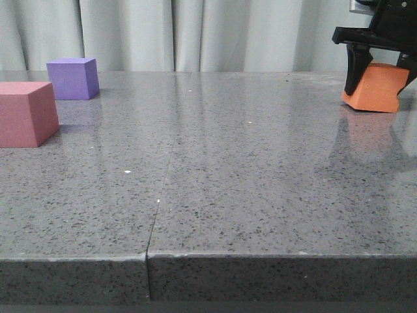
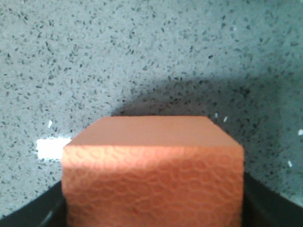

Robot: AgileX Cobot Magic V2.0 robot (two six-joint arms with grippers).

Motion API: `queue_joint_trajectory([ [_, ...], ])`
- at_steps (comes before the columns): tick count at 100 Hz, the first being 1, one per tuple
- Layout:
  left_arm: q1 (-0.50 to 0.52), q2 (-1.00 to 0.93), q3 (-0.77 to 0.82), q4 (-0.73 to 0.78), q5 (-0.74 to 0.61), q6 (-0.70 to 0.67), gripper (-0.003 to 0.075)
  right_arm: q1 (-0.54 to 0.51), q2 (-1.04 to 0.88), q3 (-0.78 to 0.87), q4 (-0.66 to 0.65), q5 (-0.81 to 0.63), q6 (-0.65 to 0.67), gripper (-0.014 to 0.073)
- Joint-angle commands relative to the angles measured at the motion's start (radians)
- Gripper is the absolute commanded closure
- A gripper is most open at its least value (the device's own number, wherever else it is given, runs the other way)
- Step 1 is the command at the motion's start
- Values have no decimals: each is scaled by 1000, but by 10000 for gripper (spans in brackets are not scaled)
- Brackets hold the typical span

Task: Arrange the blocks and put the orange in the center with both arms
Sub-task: 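Lift the orange cube and carry it toward the table's middle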

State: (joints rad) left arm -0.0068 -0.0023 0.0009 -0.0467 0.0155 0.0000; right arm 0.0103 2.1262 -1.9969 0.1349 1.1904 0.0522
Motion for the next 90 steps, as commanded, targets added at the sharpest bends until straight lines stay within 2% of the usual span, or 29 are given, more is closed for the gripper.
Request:
queue_joint_trajectory([
  [1, 2, -34, 48, -9, -82, 0, 741, -3, -58, -39, 53, 30, -4, 356],
  [17, 2, -34, 48, -9, -82, 0, 741, 14, -59, -107, 67, 85, -27, 356],
  [35, 2, -34, 48, -9, -82, 0, 741, 94, -69, -181, 65, 118, -16, 356],
  [63, 2, -34, 48, -9, -82, 0, 741, 279, -69, -187, 65, 120, 116, 356],
  [90, 2, -34, 48, -9, -82, 0, 741, 410, -55, -187, 64, 15, 266, 356],
])
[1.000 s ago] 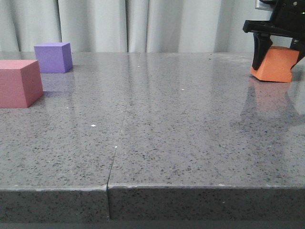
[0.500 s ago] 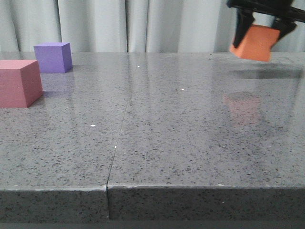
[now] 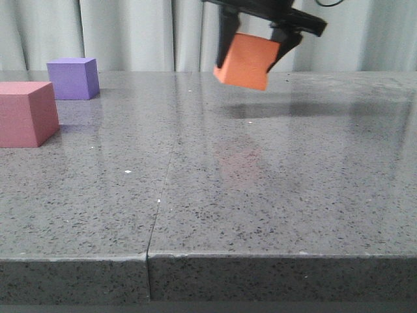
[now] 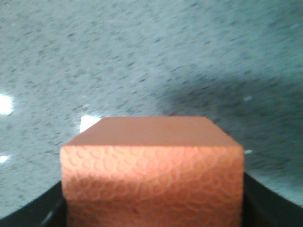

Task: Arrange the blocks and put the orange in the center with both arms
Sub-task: 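Lift the orange cube and carry it toward the table's middle, then set the orange cube down, open the right gripper and withdraw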

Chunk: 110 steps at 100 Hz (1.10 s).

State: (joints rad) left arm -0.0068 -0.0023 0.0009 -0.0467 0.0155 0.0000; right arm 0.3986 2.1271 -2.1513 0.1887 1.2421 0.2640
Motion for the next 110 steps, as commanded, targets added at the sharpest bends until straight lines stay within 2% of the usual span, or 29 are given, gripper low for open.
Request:
queue_joint_trajectory([
  [1, 2, -34, 48, -9, -82, 0, 741, 23, -53, -33, 8, -39, 59, 356],
  [22, 2, -34, 48, -9, -82, 0, 741, 43, -20, -33, 8, -98, 122, 356],
  [56, 2, -34, 48, -9, -82, 0, 741, 43, 25, -33, 28, -70, 146, 346],
  [65, 2, -34, 48, -9, -82, 0, 741, 43, 25, -33, 29, -76, 146, 252],
  [82, 2, -34, 48, -9, -82, 0, 741, 43, 24, -33, 29, -65, 145, -79],
  [90, 2, -34, 48, -9, -82, 0, 741, 43, 24, -33, 30, -51, 144, -41],
  [110, 2, -34, 48, -9, -82, 0, 741, 43, 22, -69, 31, -42, 144, -38],
])
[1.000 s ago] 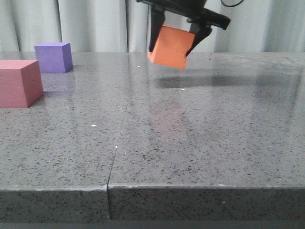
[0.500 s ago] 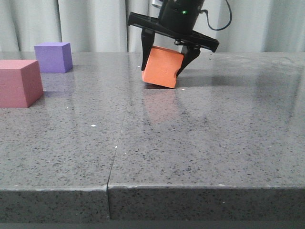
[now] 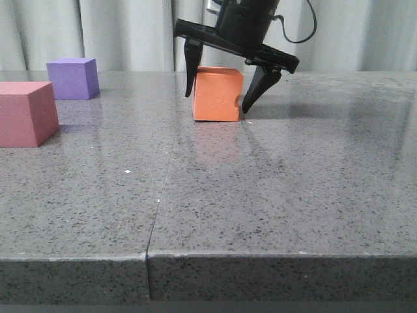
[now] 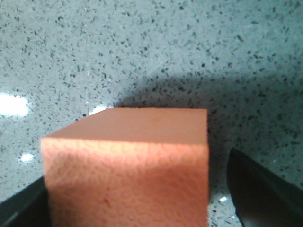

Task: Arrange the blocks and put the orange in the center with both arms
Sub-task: 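Set the orange cube down, open the right gripper and withdraw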

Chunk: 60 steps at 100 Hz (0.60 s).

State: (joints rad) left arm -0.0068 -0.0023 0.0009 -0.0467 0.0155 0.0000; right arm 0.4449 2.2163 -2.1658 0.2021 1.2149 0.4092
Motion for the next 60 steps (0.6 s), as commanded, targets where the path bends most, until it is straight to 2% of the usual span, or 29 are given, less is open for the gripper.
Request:
queue_joint_trajectory([
  [1, 2, -34, 48, -9, -82, 0, 741, -4, -67, -58, 17, -15, -2, -38],
  [35, 2, -34, 48, -9, -82, 0, 741, -4, -70, -242, 21, 117, -27, -38],
  [51, 2, -34, 48, -9, -82, 0, 741, -4, -107, -256, 21, 118, -65, -36],
  [60, 2, -34, 48, -9, -82, 0, 741, -4, -139, -256, 15, 118, -94, -6],
])
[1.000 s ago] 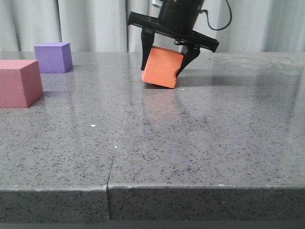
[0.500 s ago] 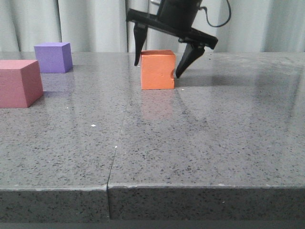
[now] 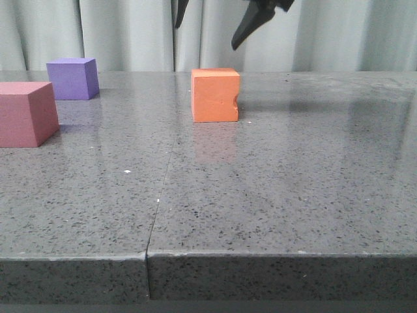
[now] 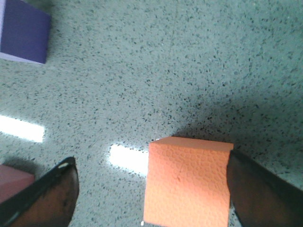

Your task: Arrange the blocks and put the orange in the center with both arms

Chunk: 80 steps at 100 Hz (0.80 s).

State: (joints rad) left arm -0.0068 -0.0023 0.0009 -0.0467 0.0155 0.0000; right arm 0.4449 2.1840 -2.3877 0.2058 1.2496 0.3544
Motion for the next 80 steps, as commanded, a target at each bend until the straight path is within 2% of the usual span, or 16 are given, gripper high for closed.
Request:
queue_joint_trajectory([
  [1, 2, -34, 48, -9, -82, 0, 741, -4, -110, -34, 10, 83, -40, 3],
  [12, 2, -34, 48, -9, -82, 0, 741, -4, -156, -34, -1, 83, -64, 111],
  [31, 2, -34, 48, -9, -82, 0, 741, -4, -237, -33, -32, 83, -86, 433],
  [45, 2, -34, 48, -9, -82, 0, 741, -4, -287, -25, -66, 84, -86, 586],
  [59, 2, -34, 48, -9, -82, 0, 741, -4, -347, 22, -110, 84, -86, 651],
  [80, 2, -34, 48, -9, -82, 0, 741, -4, -458, 187, -149, 79, -86, 652],
])
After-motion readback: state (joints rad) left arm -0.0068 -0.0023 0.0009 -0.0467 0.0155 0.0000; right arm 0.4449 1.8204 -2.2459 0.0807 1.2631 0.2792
